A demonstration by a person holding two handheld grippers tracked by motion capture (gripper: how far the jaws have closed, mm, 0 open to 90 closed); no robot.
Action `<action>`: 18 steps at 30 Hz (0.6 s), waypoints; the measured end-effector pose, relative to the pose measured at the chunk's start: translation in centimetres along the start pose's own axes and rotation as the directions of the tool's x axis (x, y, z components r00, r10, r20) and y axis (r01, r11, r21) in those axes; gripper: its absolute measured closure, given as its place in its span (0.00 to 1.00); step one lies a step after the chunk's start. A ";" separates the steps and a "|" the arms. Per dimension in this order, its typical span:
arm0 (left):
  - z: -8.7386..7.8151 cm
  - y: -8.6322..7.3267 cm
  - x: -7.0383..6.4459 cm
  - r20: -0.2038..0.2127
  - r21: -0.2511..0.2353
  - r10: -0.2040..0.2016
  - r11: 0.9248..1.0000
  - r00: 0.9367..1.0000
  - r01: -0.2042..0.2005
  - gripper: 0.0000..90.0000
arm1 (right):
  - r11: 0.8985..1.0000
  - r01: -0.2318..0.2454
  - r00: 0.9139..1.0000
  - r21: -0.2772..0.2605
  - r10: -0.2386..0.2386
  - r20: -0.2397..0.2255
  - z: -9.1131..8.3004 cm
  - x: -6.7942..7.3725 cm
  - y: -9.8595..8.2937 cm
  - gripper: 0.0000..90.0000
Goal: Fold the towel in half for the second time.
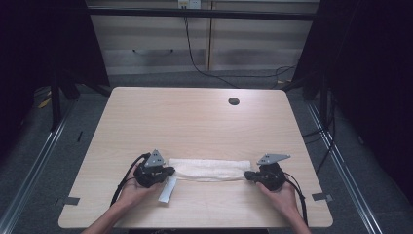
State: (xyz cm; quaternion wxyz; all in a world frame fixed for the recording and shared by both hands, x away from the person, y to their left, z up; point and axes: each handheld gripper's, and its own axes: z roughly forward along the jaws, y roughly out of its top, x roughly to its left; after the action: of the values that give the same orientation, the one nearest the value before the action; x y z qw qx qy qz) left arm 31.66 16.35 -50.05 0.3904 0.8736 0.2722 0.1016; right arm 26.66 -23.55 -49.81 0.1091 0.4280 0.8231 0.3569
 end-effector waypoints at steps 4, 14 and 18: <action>0.1 -0.3 1.2 0.030 -0.027 -0.062 0.998 0.998 0.063 0.95 | 1.000 0.001 1.000 -0.008 -0.001 0.009 0.6 -0.4 0.5 0.98; -2.1 -0.4 0.1 0.135 -0.087 -0.061 0.993 0.989 0.074 0.79 | 0.999 -0.022 0.994 -0.030 0.019 -0.111 -0.3 -0.3 0.3 0.84; -3.4 -0.4 0.0 0.126 -0.127 -0.066 0.989 0.990 0.082 0.69 | 0.996 -0.043 0.992 -0.072 0.034 -0.119 -1.6 -0.2 0.3 0.79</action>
State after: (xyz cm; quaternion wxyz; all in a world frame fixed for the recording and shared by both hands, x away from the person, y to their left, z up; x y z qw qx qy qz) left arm 30.20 18.72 -48.04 0.4666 0.8398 0.2730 0.0512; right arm 26.24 -24.39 -48.51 0.0695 0.4177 0.8057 0.4141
